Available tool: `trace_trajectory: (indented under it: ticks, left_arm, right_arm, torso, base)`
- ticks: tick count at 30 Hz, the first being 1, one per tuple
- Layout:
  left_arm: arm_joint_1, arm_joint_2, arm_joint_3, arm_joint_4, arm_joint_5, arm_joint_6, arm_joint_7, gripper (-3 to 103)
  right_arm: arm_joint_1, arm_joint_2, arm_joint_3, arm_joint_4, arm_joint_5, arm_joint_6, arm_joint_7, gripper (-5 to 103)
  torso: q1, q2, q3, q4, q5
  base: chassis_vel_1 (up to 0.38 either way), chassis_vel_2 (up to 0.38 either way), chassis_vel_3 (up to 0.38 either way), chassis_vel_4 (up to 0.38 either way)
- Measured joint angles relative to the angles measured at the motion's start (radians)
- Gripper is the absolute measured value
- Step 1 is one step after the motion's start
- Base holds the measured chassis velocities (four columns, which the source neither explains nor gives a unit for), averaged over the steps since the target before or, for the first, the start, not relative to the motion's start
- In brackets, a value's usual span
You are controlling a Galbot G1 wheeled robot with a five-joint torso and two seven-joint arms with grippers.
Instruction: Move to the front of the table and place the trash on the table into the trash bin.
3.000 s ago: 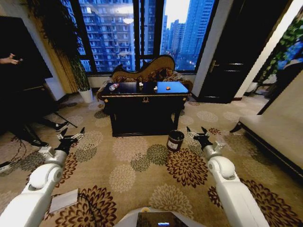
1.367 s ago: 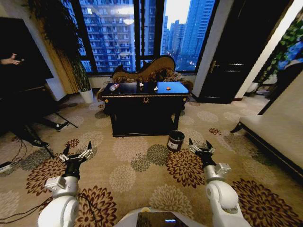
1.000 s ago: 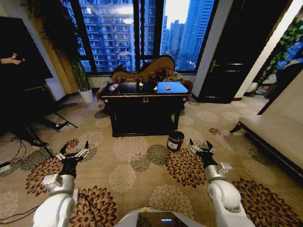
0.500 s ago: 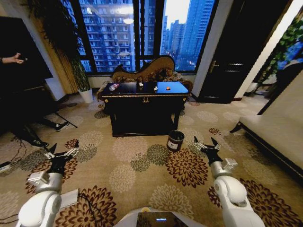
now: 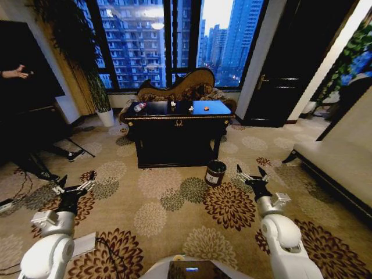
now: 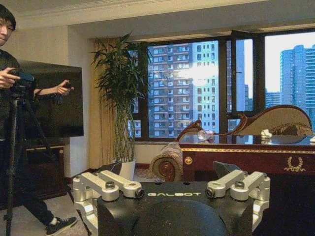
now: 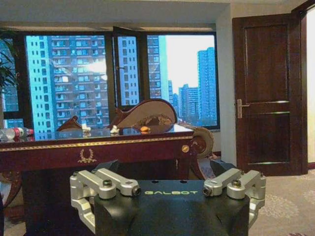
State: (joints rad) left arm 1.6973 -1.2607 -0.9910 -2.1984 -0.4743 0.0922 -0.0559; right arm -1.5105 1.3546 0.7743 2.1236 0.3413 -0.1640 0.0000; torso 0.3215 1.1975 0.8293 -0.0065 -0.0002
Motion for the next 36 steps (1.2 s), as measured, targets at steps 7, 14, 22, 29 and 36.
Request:
trace_trajectory:
  ticks: [7,14,22,29,36]
  left_arm:
    - [0.002,-0.002,0.0,-0.005,0.002,-0.002,0.001,100]
    - [0.003,0.0,-0.002,-0.011,0.002,-0.002,0.002,100]
    - [0.002,-0.001,-0.001,-0.012,0.003,-0.001,0.003,100]
    - [0.002,0.0,-0.001,-0.016,0.004,0.0,0.004,100]
    - [0.003,-0.001,-0.002,-0.018,0.004,0.001,0.005,100]
  right_arm:
    - [0.007,0.007,-0.002,0.0,0.001,-0.003,0.0,100]
    - [0.009,0.011,-0.006,0.0,0.001,-0.003,0.0,100]
    - [0.006,0.012,-0.006,-0.003,0.002,-0.002,0.0,100]
    - [0.004,0.013,-0.008,-0.007,0.002,0.002,0.0,100]
    - [0.007,0.014,-0.012,-0.008,0.003,0.003,0.0,100]
  torso:
    - [0.0,0.0,0.0,0.0,0.0]
    - [0.0,0.0,0.0,0.0,0.0]
    - [0.0,0.0,0.0,-0.0001,0.0]
    - [0.0,0.0,0.0,0.0,0.0001]
    - [0.0,0.0,0.0,0.0002,0.0001]
  base:
    - [0.0,0.0,0.0,0.0]
    - [0.0,0.0,0.0,0.0]
    - [-0.09,0.107,0.091,-0.088]
    - [-0.211,0.237,0.227,-0.216]
    - [-0.255,0.241,0.261,-0.243]
